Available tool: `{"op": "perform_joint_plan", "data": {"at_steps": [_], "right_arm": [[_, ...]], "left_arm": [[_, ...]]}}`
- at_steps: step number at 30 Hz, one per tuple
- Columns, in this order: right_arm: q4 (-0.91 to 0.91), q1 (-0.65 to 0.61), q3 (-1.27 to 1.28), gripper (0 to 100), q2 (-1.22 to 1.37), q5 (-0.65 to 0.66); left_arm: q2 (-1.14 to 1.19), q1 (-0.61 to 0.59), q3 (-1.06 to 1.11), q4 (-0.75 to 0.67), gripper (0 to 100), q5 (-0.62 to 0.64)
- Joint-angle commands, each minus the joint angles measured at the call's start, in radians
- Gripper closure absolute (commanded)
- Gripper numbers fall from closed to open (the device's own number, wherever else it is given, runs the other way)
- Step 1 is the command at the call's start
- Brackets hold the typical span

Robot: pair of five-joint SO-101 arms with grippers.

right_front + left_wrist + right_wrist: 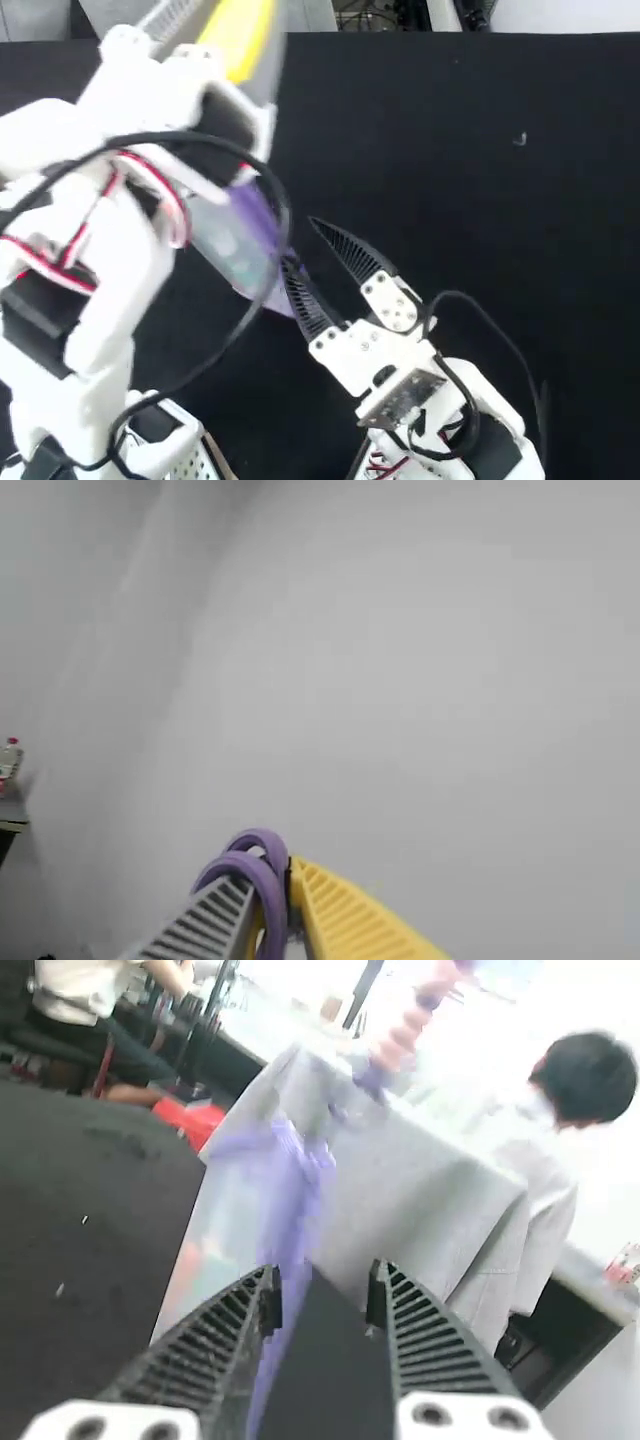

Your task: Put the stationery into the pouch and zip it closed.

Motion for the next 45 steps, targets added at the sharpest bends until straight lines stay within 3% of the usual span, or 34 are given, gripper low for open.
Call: {"op": "perform_joint_plan", "data": {"at_steps": [1,9,13,19,23,30,39,45], "right_arm": [[0.009,-0.003,-0.008,84.7,-0.059,0.009],[0.028,0.147,-0.058,84.8,-0.102,0.005],[0.063,0.166,-0.061,84.9,-0.111,0.000],[0.112,0.020,-0.070,85.0,-0.111,0.000],[0.117,0.011,-0.070,85.0,-0.111,0.002],[0.118,0.011,-0.077,85.0,-0.111,0.002],[0.189,0.011,-0.159,85.0,-0.111,0.002],[0.189,0.014,-0.160,85.0,-0.111,0.008]], "left_arm": [[-0.005,0.104,-0.019,0.035,97,-0.025],[-0.097,0.148,0.128,0.269,97,-0.025],[-0.161,0.142,0.220,0.250,97,-0.026],[-0.250,0.143,0.275,0.204,97,-0.026],[-0.296,0.140,0.329,0.201,97,-0.031],[-0.319,0.139,0.386,0.201,97,-0.161],[-0.319,-0.070,0.367,0.150,97,-0.160],[-0.319,-0.139,0.386,0.130,97,-0.160]]}}
